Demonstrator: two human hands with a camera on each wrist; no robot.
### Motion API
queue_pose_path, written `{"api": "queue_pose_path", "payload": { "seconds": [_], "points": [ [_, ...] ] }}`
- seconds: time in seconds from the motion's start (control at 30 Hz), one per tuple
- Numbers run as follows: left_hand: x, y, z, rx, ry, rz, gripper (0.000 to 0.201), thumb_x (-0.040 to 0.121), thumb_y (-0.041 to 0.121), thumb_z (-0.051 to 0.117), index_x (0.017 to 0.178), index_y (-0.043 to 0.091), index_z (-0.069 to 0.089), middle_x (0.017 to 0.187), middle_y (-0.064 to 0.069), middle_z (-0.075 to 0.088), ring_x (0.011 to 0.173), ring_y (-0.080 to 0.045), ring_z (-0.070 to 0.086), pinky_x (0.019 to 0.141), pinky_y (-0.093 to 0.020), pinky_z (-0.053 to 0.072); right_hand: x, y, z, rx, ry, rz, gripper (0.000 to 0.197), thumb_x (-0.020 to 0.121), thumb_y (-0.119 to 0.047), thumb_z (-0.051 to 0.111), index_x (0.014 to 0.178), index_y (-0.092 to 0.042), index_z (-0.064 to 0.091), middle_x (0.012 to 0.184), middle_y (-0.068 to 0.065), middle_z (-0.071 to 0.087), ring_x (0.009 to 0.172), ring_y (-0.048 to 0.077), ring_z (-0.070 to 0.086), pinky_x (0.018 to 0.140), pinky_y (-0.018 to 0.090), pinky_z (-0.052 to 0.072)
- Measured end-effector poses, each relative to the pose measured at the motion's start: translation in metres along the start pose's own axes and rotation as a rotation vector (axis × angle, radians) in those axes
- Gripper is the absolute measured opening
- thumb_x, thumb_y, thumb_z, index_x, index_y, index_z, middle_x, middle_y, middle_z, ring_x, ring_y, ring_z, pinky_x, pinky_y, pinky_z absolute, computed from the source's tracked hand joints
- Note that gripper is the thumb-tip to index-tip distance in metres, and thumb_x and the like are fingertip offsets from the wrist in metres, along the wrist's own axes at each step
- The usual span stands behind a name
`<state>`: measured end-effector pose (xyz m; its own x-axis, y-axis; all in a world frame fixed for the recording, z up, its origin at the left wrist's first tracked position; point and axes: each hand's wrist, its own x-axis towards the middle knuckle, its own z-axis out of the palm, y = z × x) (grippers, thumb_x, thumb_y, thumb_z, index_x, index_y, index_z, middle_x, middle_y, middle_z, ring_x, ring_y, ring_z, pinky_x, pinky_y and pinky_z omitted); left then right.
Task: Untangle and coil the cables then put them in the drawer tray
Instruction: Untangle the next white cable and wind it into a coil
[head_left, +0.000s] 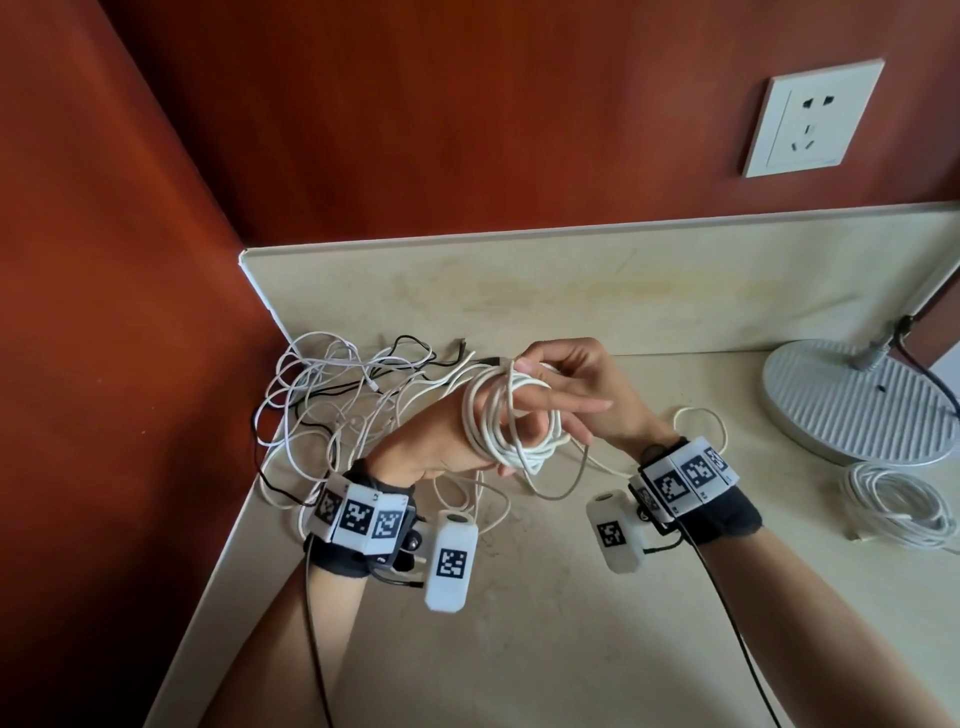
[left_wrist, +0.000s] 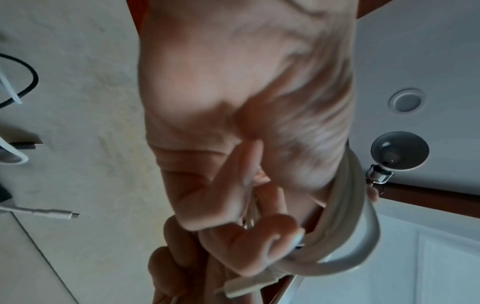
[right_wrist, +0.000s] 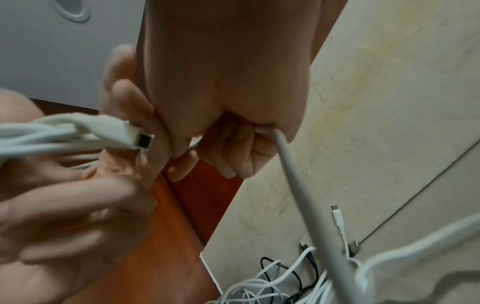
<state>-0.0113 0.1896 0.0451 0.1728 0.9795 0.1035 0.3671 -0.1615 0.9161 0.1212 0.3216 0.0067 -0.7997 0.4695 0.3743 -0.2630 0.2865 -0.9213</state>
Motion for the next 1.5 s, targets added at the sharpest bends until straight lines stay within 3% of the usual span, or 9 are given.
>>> {"api": "queue_pose_path", "payload": {
  "seconds": [0.23, 0.33, 0.47, 0.7, 0.87, 0.97, 1.13, 1.27, 1.5],
  "points": [
    [0.002, 0.005, 0.011, 0.079, 0.026, 0.039, 0.04, 0.096, 0.047, 0.061, 0.131, 0.028, 0.067, 0.082, 0.021, 0.066, 0.061, -0.001, 0.056, 0.06, -0.021, 0.049, -0.003, -0.011, -0.005, 0.11, 0.067, 0.052, 0.029, 0.097, -0.026, 0.066, 0.087, -0.002, 0.077, 0.056, 0.026, 0.058, 0.029, 0.014, 0.039, 0.032, 0.02, 0.024],
    [0.006, 0.005, 0.013, 0.162, 0.029, 0.059, 0.03, 0.091, 0.02, 0.075, 0.117, 0.034, 0.066, 0.084, 0.03, 0.065, 0.072, 0.007, 0.057, 0.074, -0.013, 0.047, -0.004, -0.013, -0.015, 0.206, 0.035, 0.043, 0.034, 0.093, -0.035, 0.073, 0.085, -0.001, 0.075, 0.04, 0.026, 0.034, 0.025, 0.011, 0.029, 0.031, 0.022, 0.011],
    [0.008, 0.022, 0.026, 0.139, -0.021, 0.142, 0.029, 0.086, 0.044, 0.079, 0.109, 0.051, 0.063, 0.077, 0.026, 0.065, 0.078, 0.017, 0.06, 0.076, -0.006, 0.046, -0.002, -0.012, -0.023, 0.298, -0.079, 0.048, 0.035, 0.096, -0.031, 0.074, 0.087, 0.002, 0.073, 0.05, 0.023, 0.052, 0.03, 0.021, 0.047, 0.033, 0.024, 0.034],
    [0.014, 0.005, 0.025, 0.093, -0.037, 0.085, 0.058, 0.088, -0.01, 0.072, 0.139, 0.008, 0.052, 0.097, 0.01, 0.068, 0.063, 0.001, 0.067, 0.05, -0.022, 0.057, -0.002, 0.002, -0.021, 0.201, -0.211, 0.031, 0.026, 0.095, -0.049, 0.07, 0.096, -0.025, 0.082, 0.081, 0.019, 0.075, 0.069, 0.03, 0.072, 0.062, 0.042, 0.058],
    [0.013, -0.017, -0.002, -0.025, 0.07, -0.055, 0.05, 0.096, -0.009, 0.051, 0.145, 0.004, 0.054, 0.106, -0.028, 0.068, 0.052, -0.004, 0.047, 0.046, -0.014, 0.039, -0.013, 0.015, -0.023, 0.078, -0.058, 0.131, 0.029, 0.104, -0.012, 0.053, 0.117, 0.006, 0.072, 0.065, 0.022, 0.053, 0.051, 0.028, 0.042, 0.049, 0.029, 0.038],
    [0.014, -0.016, -0.009, 0.001, 0.104, -0.123, 0.052, 0.101, -0.013, 0.044, 0.15, 0.005, 0.05, 0.087, 0.011, 0.067, 0.058, 0.0, 0.047, 0.055, -0.013, 0.04, -0.014, 0.018, -0.016, 0.003, 0.034, 0.201, 0.054, 0.105, -0.034, 0.053, 0.106, 0.02, 0.059, 0.06, 0.01, 0.036, 0.05, 0.016, 0.027, 0.045, 0.028, 0.023],
    [0.023, -0.017, -0.008, 0.018, 0.258, -0.031, 0.048, 0.102, 0.029, 0.053, 0.136, -0.002, 0.04, 0.113, -0.025, 0.066, 0.101, -0.033, 0.069, 0.084, -0.03, 0.052, -0.014, 0.008, -0.005, -0.088, 0.067, 0.194, 0.043, 0.109, -0.03, 0.047, 0.094, 0.005, 0.066, 0.058, 0.004, 0.029, 0.052, 0.02, 0.021, 0.049, 0.04, 0.018],
    [0.03, -0.022, -0.01, 0.095, 0.325, 0.012, 0.058, 0.11, 0.049, 0.036, 0.152, 0.011, 0.046, 0.119, -0.01, 0.065, 0.096, -0.036, 0.064, 0.09, -0.045, 0.053, -0.015, 0.009, 0.009, 0.02, 0.136, 0.275, 0.051, 0.111, -0.032, 0.046, 0.061, -0.025, 0.055, 0.061, 0.006, 0.028, 0.052, 0.017, 0.019, 0.047, 0.034, 0.017],
    [0.034, -0.026, -0.012, -0.248, 0.441, -0.079, 0.09, 0.082, 0.078, 0.024, 0.147, 0.025, 0.056, 0.099, 0.008, 0.058, 0.071, -0.006, 0.051, 0.056, -0.02, 0.026, -0.021, 0.008, 0.021, 0.032, 0.038, 0.302, 0.06, 0.114, -0.026, 0.037, 0.063, -0.041, 0.064, 0.062, -0.011, 0.033, 0.053, 0.011, 0.026, 0.048, 0.023, 0.027]
  ]
}}
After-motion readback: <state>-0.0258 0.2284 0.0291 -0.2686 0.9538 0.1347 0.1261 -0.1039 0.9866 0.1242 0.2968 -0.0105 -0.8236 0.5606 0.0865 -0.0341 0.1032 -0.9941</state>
